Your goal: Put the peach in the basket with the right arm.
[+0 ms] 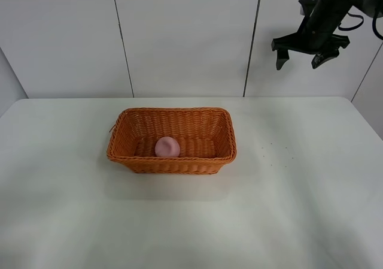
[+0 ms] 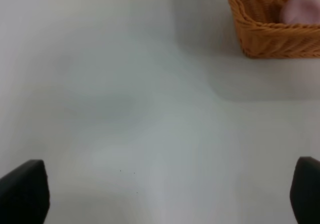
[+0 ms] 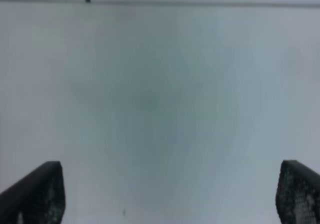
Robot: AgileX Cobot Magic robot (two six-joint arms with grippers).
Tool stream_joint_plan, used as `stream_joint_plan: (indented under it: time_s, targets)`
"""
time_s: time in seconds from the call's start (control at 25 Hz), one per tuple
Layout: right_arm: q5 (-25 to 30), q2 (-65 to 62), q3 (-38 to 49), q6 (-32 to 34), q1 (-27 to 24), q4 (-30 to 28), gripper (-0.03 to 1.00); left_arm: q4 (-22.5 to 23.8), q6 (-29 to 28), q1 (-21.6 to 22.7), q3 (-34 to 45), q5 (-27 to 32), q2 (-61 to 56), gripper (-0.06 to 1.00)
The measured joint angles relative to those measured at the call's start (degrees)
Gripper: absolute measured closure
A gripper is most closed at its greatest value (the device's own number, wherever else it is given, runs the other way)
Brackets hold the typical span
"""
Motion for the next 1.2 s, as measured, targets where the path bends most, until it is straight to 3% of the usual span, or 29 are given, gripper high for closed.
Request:
stream_joint_plan:
  time_s: [0.4,0.88,1.2]
  targets:
    - [-0.10,-28.24,33.11,0.00,0.06,0.11,0.32,0.00,0.00,0.00,0.00,0.00,0.00,-0.04]
    - [-0.13,-75.54,76.20,0.15,0.06,1.45,0.32,0.00,0.00,0.00,0.00,0.00,0.00,-0.04]
    - [-9.57,-107.72,94.62,0.35,0.06,1.73,0.32,0.00,0.00,0.00,0.00,0.00,0.00,-0.04]
